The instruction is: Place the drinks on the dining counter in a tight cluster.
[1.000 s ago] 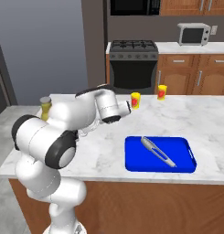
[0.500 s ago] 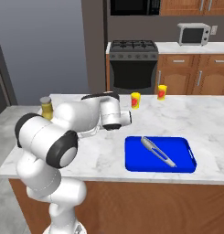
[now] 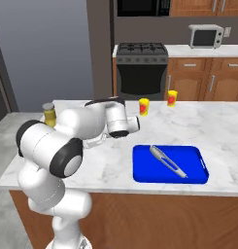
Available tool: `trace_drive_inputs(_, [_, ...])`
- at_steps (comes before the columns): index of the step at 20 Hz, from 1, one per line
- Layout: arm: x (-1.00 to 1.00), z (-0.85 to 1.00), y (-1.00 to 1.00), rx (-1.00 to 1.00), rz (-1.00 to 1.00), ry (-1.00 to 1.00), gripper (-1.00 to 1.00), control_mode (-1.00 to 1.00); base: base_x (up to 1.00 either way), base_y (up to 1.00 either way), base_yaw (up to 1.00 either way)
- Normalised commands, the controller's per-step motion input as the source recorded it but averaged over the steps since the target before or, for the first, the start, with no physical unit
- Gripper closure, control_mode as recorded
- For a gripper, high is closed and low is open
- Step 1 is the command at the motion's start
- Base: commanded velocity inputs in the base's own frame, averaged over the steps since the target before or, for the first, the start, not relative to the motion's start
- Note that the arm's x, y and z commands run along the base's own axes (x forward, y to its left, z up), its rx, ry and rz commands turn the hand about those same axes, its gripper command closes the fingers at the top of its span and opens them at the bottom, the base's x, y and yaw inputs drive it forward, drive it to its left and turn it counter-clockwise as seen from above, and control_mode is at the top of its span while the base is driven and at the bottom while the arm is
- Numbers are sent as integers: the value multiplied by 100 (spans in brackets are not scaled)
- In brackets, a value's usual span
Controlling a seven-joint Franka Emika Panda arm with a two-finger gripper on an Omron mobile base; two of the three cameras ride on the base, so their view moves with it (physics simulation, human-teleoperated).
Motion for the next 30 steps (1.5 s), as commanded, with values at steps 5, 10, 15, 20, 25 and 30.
trace_drive_inputs(5, [0,-26,0,-7,0,0,100,-100,0,0,0])
trace_drive_inputs(10, [0,-37,0,-1,0,0,100,-100,0,0,0])
trace_drive_inputs(15, [0,-19,8,0,0,0,100,-100,0,0,0])
trace_drive_inputs(20, [10,-10,6,0,0,-1,100,-100,0,0,0])
trace_drive_inputs(25, [21,0,1,0,0,0,100,-100,0,0,0])
trace_drive_inputs(30, [29,0,0,0,0,0,100,-100,0,0,0])
